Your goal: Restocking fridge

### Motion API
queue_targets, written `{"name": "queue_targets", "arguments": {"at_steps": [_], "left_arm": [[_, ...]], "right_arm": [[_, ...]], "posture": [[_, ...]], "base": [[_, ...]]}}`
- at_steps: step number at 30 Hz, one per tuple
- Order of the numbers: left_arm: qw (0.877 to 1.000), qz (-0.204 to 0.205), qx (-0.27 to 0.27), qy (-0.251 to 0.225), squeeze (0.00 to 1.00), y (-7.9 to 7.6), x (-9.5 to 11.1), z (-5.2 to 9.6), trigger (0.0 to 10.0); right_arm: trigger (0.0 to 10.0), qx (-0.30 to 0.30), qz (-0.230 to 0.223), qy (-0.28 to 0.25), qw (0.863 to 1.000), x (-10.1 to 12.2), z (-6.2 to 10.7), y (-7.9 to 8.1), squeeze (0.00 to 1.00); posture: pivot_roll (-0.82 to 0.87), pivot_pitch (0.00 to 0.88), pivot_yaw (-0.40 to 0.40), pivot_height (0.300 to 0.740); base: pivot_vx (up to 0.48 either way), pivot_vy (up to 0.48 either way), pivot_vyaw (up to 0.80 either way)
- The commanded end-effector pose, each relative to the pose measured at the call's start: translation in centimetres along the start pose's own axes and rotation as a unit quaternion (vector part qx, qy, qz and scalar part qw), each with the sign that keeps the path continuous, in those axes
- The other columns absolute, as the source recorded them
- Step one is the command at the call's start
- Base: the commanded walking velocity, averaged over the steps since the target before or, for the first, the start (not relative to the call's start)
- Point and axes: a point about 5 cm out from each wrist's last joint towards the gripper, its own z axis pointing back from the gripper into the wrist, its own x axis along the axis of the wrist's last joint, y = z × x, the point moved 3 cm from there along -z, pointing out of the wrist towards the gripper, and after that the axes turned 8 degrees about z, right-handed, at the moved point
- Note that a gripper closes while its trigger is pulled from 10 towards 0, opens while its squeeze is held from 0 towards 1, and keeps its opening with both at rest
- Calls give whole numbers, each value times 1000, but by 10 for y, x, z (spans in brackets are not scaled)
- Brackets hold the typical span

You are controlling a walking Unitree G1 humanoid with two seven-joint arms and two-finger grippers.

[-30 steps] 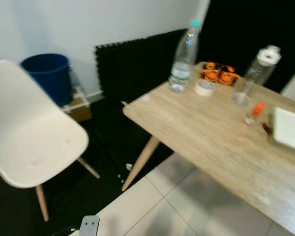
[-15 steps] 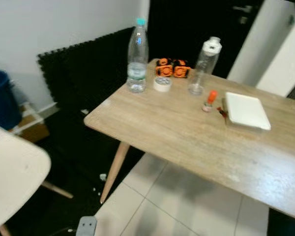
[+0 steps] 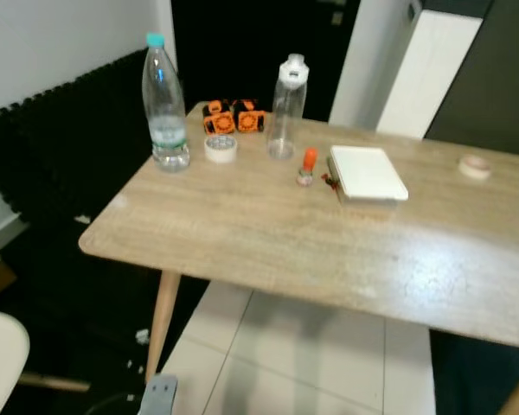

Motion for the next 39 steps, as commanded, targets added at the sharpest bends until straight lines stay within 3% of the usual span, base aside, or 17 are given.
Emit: {"name": "queue_targets", "arguments": {"at_steps": [1,16,29,33,34,39], "left_arm": [[1000,-2,-6,-5,0,-5,4,-1,10000],[1000,6,4,-7,0,1,4,0,10000],[1000,-9,17,-5,0,6,1,1,10000],[999,-37,39,1,0,7,1,0,10000],[997,-59,54,8,0,10,1,0,10000],[989,-76,126,13,0,33,1,5,10000]], "right_arm": [[10000,-12,-6,-1,1000,1,1,-7,0],[10000,-23,-16,-2,1000,0,2,-12,0],[10000,-30,-37,-23,999,4,2,-13,0],[10000,-31,-39,-36,998,8,2,-14,0],[10000,-31,-41,-41,998,9,2,-15,0],[10000,-41,-94,-67,992,12,4,-18,0]], "posture": [[56,0,-66,740],[39,0,-69,740],[37,0,-69,740],[46,0,-69,740],[56,0,-72,740],[100,0,-86,740]], "base": [[0,0,-719],[0,0,-725],[0,0,0],[0,0,0],[0,0,0],[0,0,0]]}}
